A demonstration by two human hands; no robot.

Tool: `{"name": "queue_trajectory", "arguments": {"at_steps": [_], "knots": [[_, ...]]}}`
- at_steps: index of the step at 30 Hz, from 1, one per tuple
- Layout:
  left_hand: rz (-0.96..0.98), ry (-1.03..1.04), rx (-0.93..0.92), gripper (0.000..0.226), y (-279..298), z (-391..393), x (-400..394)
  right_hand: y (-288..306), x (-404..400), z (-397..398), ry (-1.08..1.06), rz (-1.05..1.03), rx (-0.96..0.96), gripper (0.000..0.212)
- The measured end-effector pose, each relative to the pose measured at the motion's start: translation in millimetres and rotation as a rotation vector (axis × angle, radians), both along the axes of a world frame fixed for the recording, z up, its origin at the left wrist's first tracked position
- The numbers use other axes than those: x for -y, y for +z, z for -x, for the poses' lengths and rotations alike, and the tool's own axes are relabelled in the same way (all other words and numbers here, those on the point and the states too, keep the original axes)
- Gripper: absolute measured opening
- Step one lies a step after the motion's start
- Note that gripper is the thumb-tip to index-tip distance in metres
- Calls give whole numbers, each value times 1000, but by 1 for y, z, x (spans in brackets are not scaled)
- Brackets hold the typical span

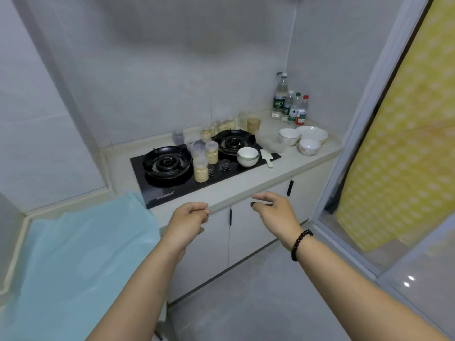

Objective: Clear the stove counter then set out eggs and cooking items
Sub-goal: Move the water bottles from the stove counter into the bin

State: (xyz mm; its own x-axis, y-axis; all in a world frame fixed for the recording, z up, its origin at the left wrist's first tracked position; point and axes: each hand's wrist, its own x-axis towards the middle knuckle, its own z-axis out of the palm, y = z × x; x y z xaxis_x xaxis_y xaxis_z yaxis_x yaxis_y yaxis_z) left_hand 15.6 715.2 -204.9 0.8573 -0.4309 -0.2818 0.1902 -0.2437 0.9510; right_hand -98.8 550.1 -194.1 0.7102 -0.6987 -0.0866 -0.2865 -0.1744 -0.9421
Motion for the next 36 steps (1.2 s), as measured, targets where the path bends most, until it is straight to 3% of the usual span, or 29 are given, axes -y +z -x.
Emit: {"name": "queue_trajectory", "arguments": {"at_steps": [15,29,36], "knots": [[30,-147,-25,25,1,-61,220,1,192,-36,-134,-26,-9,26],[-6,-297,6,20,3,-205,470,4,421,-146,-317,-19,-3,24],[-36,-341,-7,19,4,-240,566,0,504,-178,-335,-14,-14,22]]}}
